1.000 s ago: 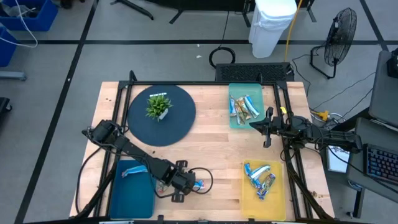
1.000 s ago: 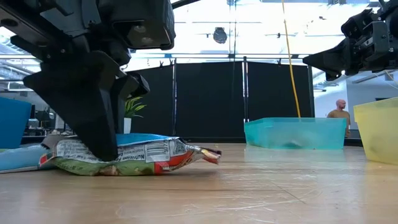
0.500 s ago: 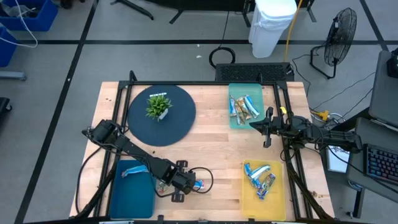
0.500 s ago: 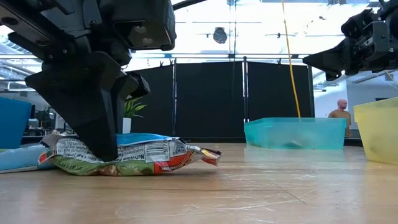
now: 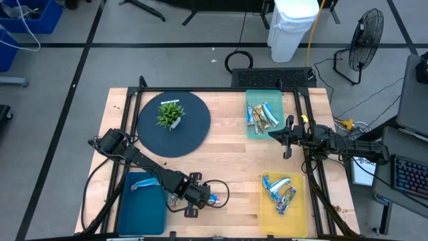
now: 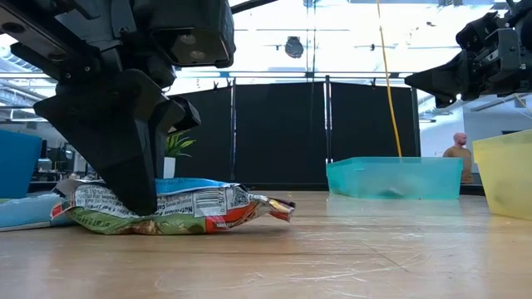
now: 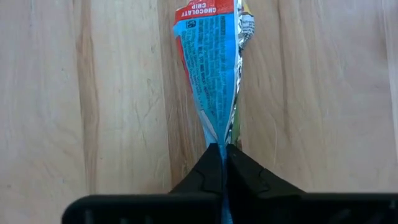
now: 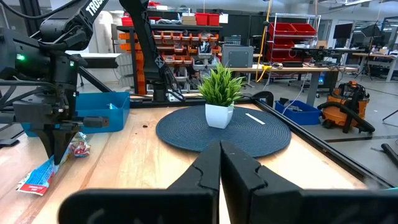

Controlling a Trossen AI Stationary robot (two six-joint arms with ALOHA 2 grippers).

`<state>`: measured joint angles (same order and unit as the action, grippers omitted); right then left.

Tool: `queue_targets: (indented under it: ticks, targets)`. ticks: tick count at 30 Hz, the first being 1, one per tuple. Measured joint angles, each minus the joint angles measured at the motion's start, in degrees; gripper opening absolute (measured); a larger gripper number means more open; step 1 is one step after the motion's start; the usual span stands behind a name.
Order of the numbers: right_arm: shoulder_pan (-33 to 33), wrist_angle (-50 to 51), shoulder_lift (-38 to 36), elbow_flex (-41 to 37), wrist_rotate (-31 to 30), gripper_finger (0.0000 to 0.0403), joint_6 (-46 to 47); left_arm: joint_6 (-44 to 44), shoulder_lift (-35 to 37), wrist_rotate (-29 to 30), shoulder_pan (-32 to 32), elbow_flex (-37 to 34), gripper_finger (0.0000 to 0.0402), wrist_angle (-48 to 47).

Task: Pick and place Granola Bars by type
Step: Put the red granola bar into the blue bin

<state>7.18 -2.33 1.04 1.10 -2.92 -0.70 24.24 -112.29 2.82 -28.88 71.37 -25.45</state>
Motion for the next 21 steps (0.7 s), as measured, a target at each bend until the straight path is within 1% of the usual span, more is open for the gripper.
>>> queue_targets:
  ticks: [2, 6, 9, 13, 21]
  targets:
    - [0.01, 0.01, 0.00, 0.00, 0.00, 0.0004, 0.00, 0.01, 0.00, 0.01, 0.00, 0.00, 0.0008, 0.00]
    - [0.00, 0.00, 0.00, 0.00, 0.00, 0.0004, 0.01, 0.01, 0.00, 0.01, 0.00, 0.00, 0.0028, 0.00]
    - [0.01, 0.01, 0.00, 0.00, 0.00, 0.0004, 0.00, -0.02, 0.00, 0.01, 0.00, 0.00, 0.0034, 0.00]
    - [0.00, 0.00, 0.00, 0.00, 0.00, 0.0004, 0.01, -2.89, 0.33, 0.01, 0.00, 0.28, 0.0010, -0.08]
    - [0.00, -0.10, 0.01, 0.00, -0.02, 0.0004, 0.01, -10.52, 3.41, 0.34, -1.84, 3.91, 0.0006, 0.33]
